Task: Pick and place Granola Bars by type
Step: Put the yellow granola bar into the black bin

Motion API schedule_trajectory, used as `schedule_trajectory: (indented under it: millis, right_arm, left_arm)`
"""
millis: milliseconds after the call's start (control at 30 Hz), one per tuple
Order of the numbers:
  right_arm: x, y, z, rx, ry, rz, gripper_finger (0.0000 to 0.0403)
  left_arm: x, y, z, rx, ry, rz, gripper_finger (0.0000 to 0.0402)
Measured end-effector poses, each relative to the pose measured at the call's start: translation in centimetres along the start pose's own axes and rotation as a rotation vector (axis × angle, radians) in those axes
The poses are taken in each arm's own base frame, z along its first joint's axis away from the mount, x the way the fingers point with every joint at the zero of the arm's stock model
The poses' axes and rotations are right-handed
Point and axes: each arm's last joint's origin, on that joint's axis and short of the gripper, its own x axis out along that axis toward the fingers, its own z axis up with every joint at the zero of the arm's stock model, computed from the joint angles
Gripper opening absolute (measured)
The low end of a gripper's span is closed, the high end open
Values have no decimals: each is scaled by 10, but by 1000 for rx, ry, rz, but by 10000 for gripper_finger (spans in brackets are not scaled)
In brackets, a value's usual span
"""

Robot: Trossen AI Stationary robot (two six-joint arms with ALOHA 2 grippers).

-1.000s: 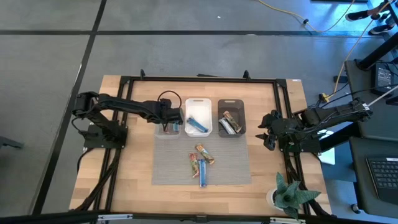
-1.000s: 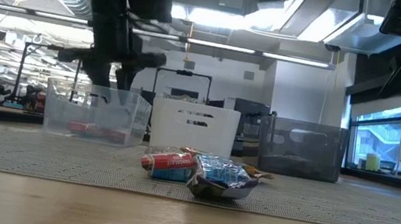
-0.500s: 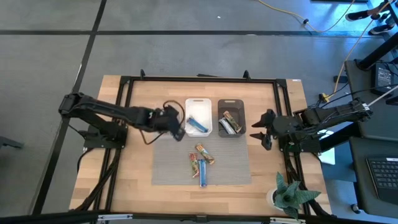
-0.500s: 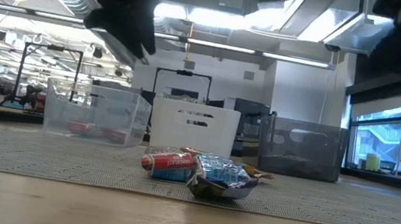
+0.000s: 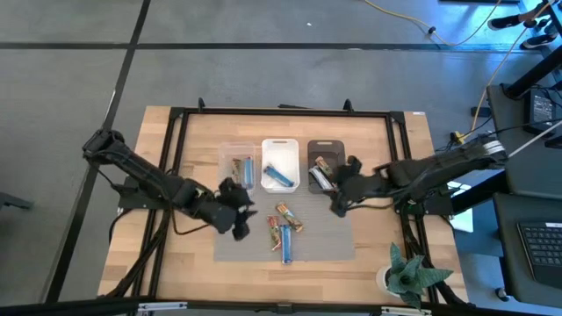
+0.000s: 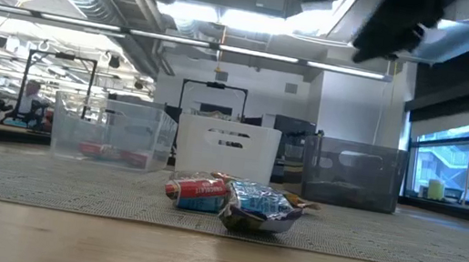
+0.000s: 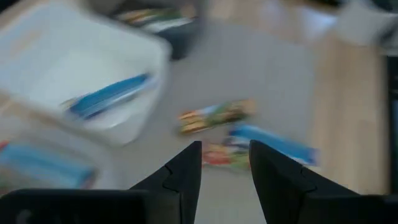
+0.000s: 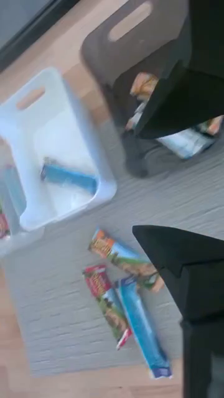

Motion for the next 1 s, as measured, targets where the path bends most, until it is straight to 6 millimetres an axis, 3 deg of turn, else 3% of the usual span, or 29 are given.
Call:
schedule_trajectory:
  millis: [233, 367, 700, 1000]
  right_arm:
    - [35, 48, 34, -29, 85, -39, 241]
    - [59, 67, 34, -1, 165, -90, 241]
    - [116, 89, 8, 131, 245, -161, 241]
    - [149, 108, -12, 94, 245, -138, 241]
  left_arm:
    - [-4, -22, 6, 147, -81, -386, 127]
    - [-5, -16, 2, 202, -165, -593, 128]
    - [-11, 34, -45, 96, -325, -626, 128]
    - [-5, 45, -64, 82, -347, -653, 128]
